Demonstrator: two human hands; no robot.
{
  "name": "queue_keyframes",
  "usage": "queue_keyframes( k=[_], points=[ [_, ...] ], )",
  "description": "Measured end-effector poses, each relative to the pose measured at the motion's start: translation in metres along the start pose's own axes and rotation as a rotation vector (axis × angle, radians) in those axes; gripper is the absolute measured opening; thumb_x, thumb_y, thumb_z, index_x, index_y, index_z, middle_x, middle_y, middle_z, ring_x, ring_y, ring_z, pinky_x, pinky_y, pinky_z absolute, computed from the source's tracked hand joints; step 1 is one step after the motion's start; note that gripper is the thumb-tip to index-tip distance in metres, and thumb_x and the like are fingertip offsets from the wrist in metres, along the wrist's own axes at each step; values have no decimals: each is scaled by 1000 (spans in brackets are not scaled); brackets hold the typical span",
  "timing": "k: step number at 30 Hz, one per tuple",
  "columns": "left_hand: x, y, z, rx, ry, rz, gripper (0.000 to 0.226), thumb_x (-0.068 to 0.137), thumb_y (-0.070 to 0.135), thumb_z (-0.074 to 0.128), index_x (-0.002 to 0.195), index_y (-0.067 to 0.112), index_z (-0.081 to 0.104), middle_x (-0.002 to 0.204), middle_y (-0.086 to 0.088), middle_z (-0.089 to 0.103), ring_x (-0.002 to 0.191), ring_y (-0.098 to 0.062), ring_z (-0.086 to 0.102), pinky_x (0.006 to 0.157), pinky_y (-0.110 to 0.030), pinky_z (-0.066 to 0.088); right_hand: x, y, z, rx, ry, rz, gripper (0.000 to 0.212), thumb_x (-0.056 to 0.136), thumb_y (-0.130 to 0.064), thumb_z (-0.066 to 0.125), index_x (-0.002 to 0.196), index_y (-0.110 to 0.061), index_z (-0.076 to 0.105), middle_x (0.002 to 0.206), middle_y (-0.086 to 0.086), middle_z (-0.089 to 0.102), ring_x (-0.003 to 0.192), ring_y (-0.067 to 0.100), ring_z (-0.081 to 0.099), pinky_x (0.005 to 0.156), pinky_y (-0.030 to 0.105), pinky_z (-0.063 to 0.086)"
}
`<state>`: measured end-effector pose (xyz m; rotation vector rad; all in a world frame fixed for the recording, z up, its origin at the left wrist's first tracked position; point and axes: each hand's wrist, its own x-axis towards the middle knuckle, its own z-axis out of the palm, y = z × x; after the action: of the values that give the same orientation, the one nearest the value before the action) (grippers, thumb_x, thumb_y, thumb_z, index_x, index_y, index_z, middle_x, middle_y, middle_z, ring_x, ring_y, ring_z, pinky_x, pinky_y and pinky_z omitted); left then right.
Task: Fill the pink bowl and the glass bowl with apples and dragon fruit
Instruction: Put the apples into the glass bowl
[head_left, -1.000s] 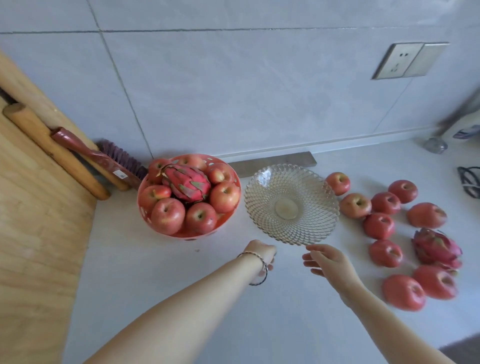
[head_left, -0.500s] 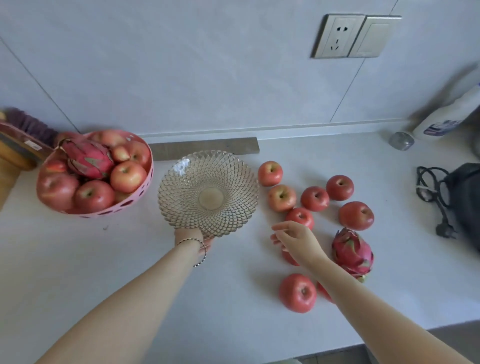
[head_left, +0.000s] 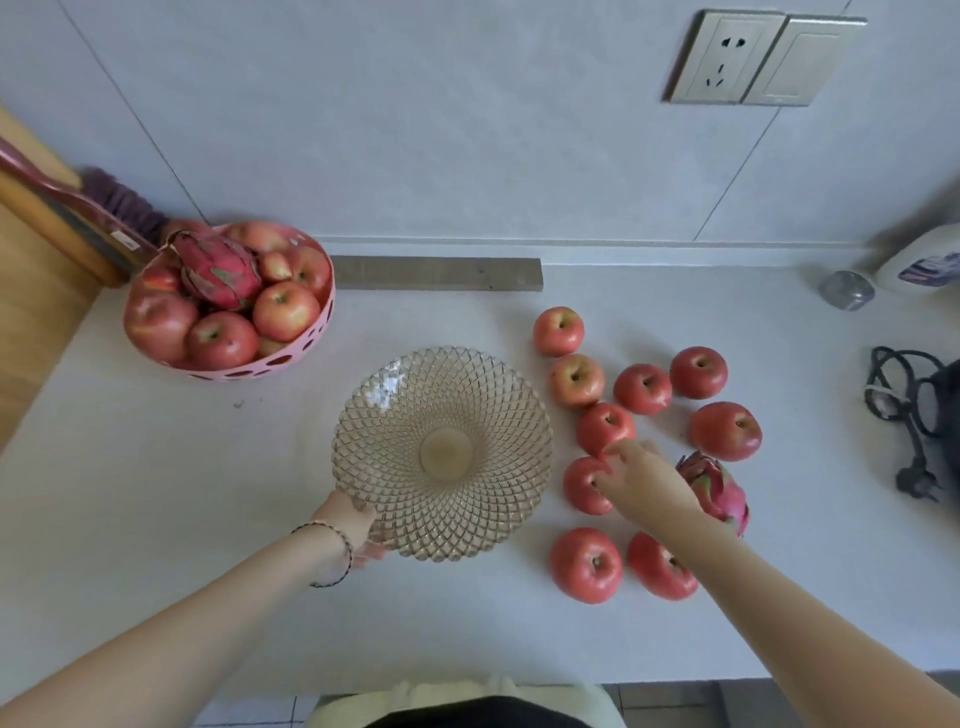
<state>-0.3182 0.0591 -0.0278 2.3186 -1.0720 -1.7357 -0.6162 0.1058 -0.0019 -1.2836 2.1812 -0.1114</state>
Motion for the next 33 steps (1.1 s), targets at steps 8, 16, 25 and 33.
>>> queue_keyframes(
  k=[8, 16, 25, 33],
  points=[
    [-18, 21, 0, 860, 326, 248, 79, 88, 32, 53, 144, 0, 8, 152, -20, 11, 141, -35, 15, 114, -42, 24, -4, -17, 36, -53, -8, 185, 72, 76, -49, 62, 133, -19, 30, 120, 11, 50, 108, 31, 56, 78, 37, 47],
    [-58, 44, 110, 1253, -78, 1230, 57, 78, 37, 61, 125, 11, 43, 132, -10, 42, 122, -30, 38, 103, -39, 31, -27, 4, 1, 286, 209, 151, 57, 68, -43, 70, 113, -19, 45, 97, 3, 63, 84, 23, 58, 71, 33, 49],
    [-47, 41, 160, 1454, -104, 1318, 86, 63, 39, 76, 132, 9, 33, 118, -15, 54, 105, -31, 53, 90, -37, 39, -40, 19, -23, 446, 271, 151, 63, 68, -35, 76, 121, -23, 45, 93, -4, 51, 85, 17, 52, 72, 28, 40],
    [-15, 65, 51, 728, 196, 1092, 79, 59, 40, 80, 126, 23, 42, 116, 3, 56, 107, -19, 53, 93, -37, 48, -34, -6, -3, 458, 195, 104, 64, 68, -36, 77, 122, -21, 46, 94, -1, 60, 86, 17, 57, 75, 26, 41]
  ],
)
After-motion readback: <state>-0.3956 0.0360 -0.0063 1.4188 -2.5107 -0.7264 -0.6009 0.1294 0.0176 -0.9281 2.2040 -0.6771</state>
